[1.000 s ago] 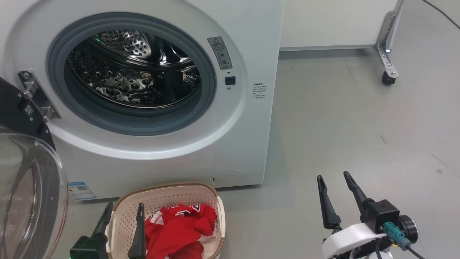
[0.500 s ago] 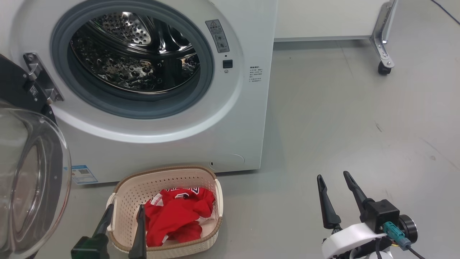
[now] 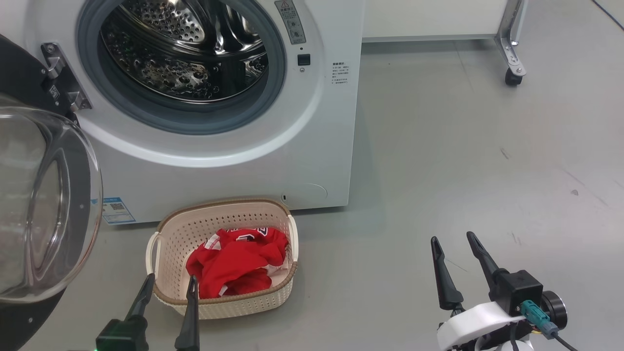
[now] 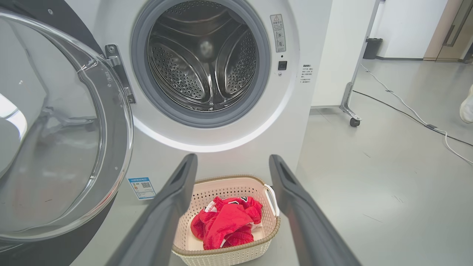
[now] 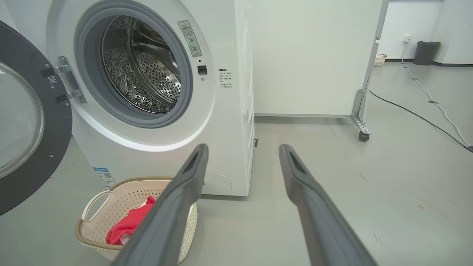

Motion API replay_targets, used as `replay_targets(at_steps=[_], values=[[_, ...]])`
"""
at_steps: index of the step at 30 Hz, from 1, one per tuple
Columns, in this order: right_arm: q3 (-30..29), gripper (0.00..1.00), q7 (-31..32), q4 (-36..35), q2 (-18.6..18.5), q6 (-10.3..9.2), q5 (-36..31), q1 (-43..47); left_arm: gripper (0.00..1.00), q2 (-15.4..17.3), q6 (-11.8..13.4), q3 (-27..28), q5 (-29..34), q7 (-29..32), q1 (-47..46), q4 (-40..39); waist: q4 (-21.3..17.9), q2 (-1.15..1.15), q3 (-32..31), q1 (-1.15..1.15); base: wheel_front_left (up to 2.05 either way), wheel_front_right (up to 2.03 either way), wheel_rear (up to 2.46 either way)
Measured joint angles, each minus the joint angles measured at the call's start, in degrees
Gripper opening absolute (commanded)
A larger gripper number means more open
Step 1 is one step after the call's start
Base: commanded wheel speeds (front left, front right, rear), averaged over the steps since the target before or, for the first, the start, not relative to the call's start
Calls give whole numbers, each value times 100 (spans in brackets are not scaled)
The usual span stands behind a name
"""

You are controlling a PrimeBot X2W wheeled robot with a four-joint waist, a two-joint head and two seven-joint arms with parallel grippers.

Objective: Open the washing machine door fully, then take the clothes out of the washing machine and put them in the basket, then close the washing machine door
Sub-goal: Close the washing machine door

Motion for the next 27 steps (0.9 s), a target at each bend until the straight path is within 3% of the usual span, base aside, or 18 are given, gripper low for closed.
replay_targets(at_steps=[13, 27], values=[[-2, 100, 0, 1, 1, 24, -3, -1, 100, -1, 7, -1, 0, 33, 0, -40, 7, 0, 2, 0, -66, 66, 0], [-4, 100, 0, 13, 3, 25, -35, -1, 100, -1, 7, -1, 0, 47, 1, -45, 10, 0, -18, 0, -13, 13, 0]])
